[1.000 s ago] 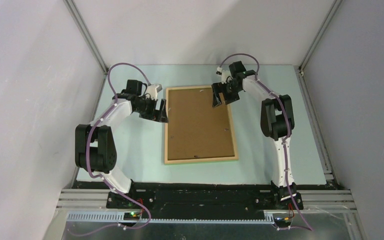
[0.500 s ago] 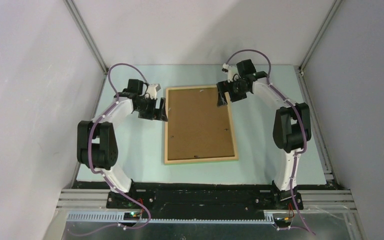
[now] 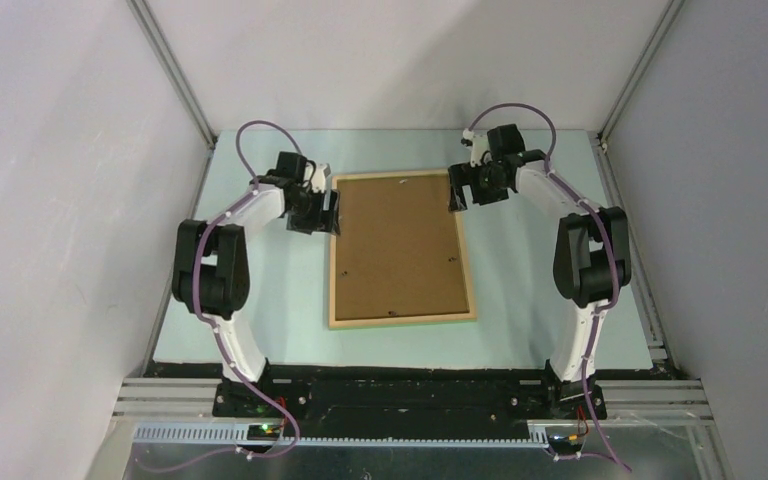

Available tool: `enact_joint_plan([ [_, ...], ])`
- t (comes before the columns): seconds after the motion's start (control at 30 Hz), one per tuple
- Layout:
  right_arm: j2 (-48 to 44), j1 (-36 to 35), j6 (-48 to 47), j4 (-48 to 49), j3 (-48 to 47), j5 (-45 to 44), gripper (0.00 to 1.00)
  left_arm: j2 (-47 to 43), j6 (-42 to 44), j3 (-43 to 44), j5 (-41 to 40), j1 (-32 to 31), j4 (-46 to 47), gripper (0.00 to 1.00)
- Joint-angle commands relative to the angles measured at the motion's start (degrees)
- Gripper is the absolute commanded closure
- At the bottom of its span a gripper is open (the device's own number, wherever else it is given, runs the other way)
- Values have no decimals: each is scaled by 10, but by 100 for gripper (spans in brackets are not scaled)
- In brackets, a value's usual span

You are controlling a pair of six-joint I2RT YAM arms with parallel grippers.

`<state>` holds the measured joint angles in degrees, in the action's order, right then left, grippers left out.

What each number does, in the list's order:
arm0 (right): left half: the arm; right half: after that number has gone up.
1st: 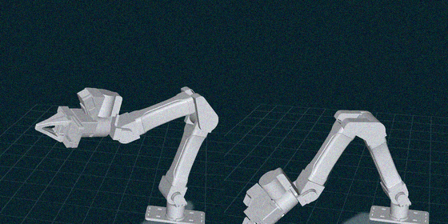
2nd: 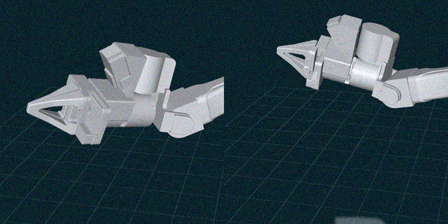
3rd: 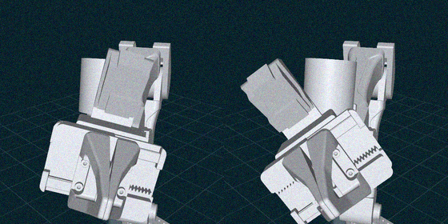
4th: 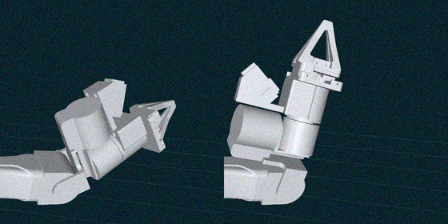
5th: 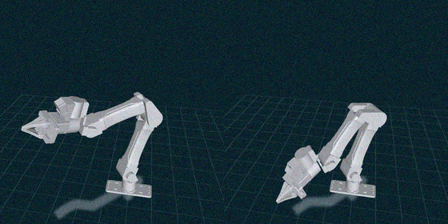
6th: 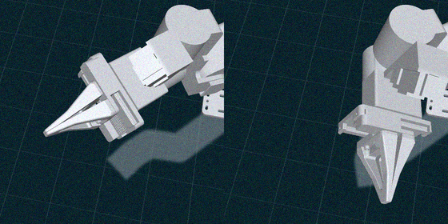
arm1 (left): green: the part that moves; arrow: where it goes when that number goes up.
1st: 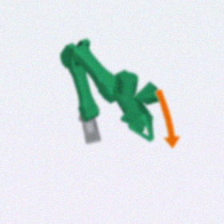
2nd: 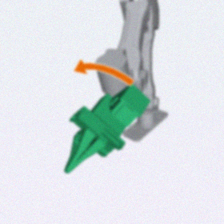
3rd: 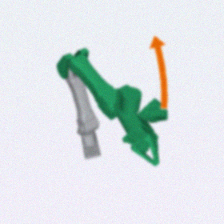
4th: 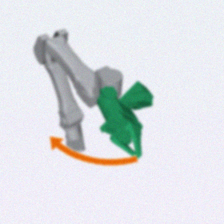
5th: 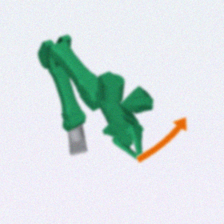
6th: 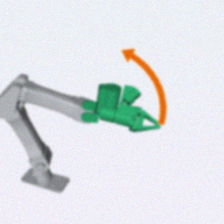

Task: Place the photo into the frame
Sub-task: Place the photo frame item in the photo frame, then install the photo frame at the center of the board.

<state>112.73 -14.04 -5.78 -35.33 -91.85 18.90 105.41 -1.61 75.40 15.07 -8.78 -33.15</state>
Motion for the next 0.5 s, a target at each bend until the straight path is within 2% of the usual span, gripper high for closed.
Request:
enact_joint_plan([
  [0.0,7,7,19,22,-23,-7,5,18,-22,23,-44,-19,16,20],
  [0.23,22,18,27,17,-30,4,6,41,-36,24,-65,-39,19,37],
  [0.47,35,19,37,21,-33,2,7,54,-50,19,-69,-48,20,48],
])
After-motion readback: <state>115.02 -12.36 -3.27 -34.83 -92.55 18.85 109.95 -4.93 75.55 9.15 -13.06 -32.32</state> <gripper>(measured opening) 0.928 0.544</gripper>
